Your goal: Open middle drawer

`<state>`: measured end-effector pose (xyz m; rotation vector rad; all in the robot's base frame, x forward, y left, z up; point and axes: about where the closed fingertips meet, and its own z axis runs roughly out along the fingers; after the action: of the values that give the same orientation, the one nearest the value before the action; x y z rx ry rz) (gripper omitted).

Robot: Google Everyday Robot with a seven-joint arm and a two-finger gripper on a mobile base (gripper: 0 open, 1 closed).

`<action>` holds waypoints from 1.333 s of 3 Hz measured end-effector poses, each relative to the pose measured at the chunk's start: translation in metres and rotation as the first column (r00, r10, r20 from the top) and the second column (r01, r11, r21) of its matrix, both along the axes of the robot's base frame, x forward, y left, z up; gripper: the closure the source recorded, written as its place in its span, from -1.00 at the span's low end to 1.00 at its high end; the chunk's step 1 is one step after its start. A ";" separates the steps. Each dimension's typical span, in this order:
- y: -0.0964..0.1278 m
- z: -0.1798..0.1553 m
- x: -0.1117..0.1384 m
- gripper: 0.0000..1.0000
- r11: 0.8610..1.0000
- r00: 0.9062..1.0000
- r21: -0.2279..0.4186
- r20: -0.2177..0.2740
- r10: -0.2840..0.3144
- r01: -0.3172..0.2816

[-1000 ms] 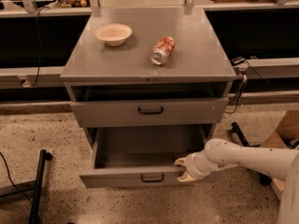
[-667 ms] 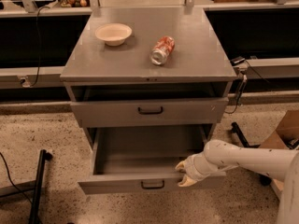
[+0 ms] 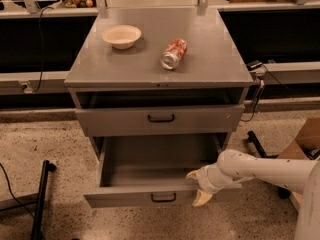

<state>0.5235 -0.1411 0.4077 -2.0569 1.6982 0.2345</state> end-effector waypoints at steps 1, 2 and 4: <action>0.007 -0.002 -0.004 -1.00 0.999 1.000 -0.023 -0.011 0.028 -0.029; 0.012 0.001 -0.020 -1.00 0.998 0.998 -0.035 -0.032 0.046 -0.047; 0.024 0.010 -0.050 -0.15 0.997 0.995 -0.047 -0.080 0.054 -0.058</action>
Offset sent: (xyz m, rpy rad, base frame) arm -0.0381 0.0167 0.0054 -0.0516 0.0520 0.0660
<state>0.4735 -0.1168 0.4181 -2.1595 1.7095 0.2990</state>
